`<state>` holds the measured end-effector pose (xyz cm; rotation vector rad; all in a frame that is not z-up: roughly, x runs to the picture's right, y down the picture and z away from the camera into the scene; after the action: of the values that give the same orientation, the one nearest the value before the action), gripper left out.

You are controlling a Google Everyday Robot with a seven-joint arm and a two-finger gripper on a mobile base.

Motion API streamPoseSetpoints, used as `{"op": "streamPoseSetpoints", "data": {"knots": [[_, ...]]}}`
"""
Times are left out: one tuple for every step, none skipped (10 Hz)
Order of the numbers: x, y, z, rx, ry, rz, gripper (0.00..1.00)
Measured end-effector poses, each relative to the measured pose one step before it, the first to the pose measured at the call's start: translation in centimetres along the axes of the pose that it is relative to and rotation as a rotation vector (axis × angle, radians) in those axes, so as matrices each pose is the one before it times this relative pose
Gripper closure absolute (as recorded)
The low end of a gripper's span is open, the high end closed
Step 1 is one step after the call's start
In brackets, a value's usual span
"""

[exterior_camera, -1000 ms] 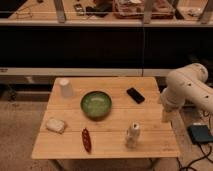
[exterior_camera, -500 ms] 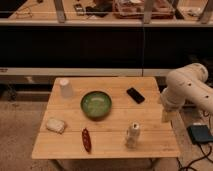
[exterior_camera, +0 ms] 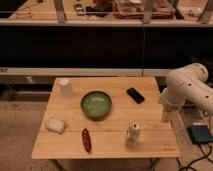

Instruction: Place the bottle in the ceramic bowl

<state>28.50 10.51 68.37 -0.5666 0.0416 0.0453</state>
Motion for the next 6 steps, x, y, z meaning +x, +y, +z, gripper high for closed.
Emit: {"op": "streamPoseSetpoints", "data": {"knots": [[0.002, 0.001, 0.0, 0.00001, 0.00004, 0.00001, 0.35], [-0.004, 0.008, 0.024, -0.00039, -0.00016, -0.00006, 0.35], [-0.003, -0.003, -0.002, 0.00006, -0.00004, -0.00003, 0.35], [-0.005, 0.026, 0.016, -0.00068, 0.00033, -0.00039, 0.35], [-0.067, 0.059, 0.101, -0.00246, -0.0019, -0.00042, 0.35], [-0.558, 0.686, 0.372, -0.02381, -0.02465, 0.00035, 0.35]]}}
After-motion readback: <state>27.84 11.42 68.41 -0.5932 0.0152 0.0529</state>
